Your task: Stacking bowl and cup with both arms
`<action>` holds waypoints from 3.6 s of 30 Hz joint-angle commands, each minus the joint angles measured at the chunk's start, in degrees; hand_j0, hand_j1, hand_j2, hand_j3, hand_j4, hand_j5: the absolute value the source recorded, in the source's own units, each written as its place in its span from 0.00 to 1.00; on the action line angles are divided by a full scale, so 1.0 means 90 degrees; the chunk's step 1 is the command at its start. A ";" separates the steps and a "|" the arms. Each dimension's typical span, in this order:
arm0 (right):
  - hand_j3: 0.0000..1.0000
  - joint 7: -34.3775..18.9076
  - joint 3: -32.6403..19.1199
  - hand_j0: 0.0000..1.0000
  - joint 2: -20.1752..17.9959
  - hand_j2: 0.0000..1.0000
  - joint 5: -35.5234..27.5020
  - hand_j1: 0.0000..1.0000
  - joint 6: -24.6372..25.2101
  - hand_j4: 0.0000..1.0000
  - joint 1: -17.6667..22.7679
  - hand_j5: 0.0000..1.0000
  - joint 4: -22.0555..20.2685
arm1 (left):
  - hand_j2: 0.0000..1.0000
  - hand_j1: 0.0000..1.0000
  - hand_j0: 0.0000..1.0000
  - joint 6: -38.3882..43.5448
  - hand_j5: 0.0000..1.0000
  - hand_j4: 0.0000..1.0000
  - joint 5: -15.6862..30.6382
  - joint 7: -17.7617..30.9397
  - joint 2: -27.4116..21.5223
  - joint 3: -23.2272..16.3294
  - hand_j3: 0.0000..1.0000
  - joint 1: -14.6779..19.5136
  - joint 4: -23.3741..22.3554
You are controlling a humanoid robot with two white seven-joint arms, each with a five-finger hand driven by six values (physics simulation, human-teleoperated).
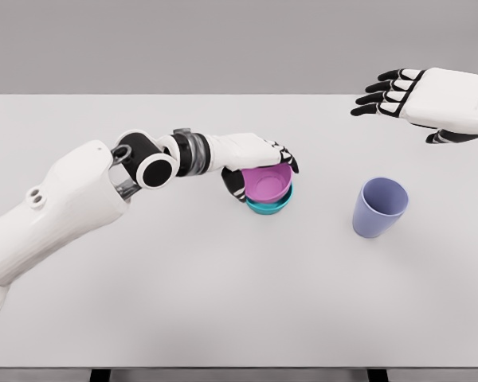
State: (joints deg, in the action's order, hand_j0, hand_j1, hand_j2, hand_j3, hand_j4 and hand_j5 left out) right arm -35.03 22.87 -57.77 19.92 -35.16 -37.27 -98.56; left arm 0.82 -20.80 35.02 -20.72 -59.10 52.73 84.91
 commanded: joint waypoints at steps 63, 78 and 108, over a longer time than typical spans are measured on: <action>1.00 0.0003 0.1365 1.00 -0.0446 1.00 0.0346 1.00 0.0018 1.00 0.0254 1.00 0.0170 | 1.00 1.00 1.00 -0.3980 1.00 1.00 0.5319 -0.0002 -0.3254 0.4682 1.00 -0.3799 0.0194; 1.00 0.0003 0.1619 1.00 -0.0241 1.00 0.0346 1.00 0.0018 1.00 0.0156 1.00 0.0249 | 1.00 1.00 1.00 -0.3980 1.00 1.00 0.5319 -0.0002 -0.3235 0.4682 1.00 -0.3809 0.0185; 0.67 0.0003 0.1892 0.67 0.0052 0.67 0.0268 0.67 0.0018 0.67 0.0088 0.67 0.0463 | 1.00 1.00 1.00 -0.3980 1.00 1.00 0.5309 -0.0002 -0.3206 0.4682 1.00 -0.3809 0.0175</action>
State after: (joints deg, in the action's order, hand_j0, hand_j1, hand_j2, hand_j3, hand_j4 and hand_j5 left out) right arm -35.00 40.10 -57.39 22.74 -35.15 -36.74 -94.43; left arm -35.14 26.50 35.02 -49.51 -16.97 18.46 86.46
